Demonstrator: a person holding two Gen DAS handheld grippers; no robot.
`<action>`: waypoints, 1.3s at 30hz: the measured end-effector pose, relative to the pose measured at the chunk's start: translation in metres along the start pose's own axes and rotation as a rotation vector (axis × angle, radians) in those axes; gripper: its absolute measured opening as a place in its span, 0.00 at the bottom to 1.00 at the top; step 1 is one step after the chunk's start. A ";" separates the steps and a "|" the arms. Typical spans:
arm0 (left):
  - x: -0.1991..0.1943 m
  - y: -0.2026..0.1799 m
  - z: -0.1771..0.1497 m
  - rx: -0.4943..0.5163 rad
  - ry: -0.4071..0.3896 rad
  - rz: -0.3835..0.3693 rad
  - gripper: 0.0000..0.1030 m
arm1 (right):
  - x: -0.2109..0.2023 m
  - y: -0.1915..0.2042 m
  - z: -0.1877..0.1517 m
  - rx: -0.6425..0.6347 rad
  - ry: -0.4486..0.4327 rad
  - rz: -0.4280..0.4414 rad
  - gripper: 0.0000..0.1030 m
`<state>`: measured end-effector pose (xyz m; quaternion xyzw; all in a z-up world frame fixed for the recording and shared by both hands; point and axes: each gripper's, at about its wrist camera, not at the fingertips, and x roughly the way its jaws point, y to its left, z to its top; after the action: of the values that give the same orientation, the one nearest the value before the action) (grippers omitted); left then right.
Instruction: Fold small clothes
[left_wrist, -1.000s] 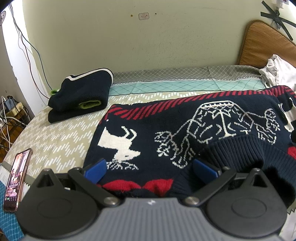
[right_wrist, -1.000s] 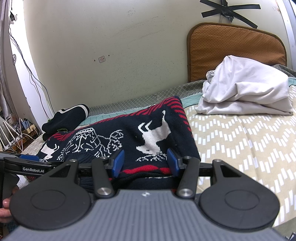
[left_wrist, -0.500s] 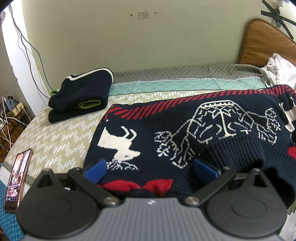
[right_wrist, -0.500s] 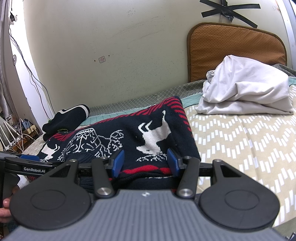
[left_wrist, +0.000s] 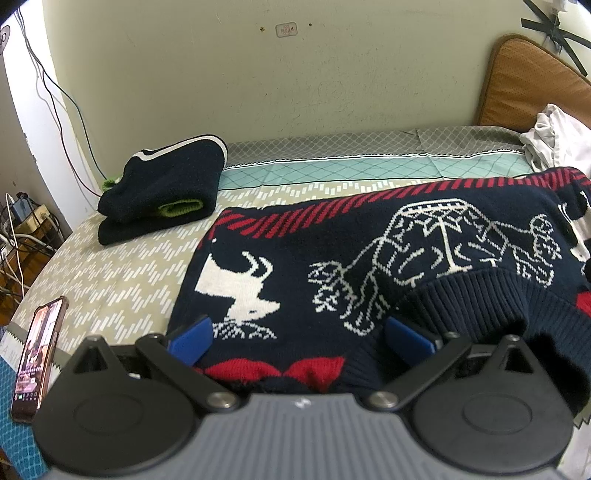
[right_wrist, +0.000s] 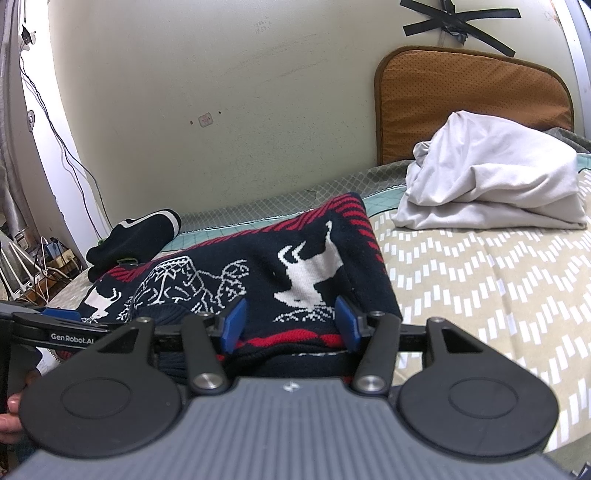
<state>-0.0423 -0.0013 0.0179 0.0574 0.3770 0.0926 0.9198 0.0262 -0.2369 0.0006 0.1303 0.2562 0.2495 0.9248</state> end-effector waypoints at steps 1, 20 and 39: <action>0.000 0.000 0.000 0.000 0.000 0.000 1.00 | 0.000 0.000 0.000 -0.001 -0.003 0.001 0.55; 0.000 0.000 0.000 0.000 0.001 -0.004 1.00 | 0.001 0.007 -0.002 0.004 -0.026 0.008 0.56; 0.000 0.001 -0.001 -0.009 0.007 -0.003 1.00 | -0.001 0.005 -0.002 0.007 -0.033 0.011 0.56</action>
<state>-0.0427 -0.0004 0.0171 0.0526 0.3797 0.0930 0.9189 0.0220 -0.2335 0.0009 0.1389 0.2411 0.2517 0.9269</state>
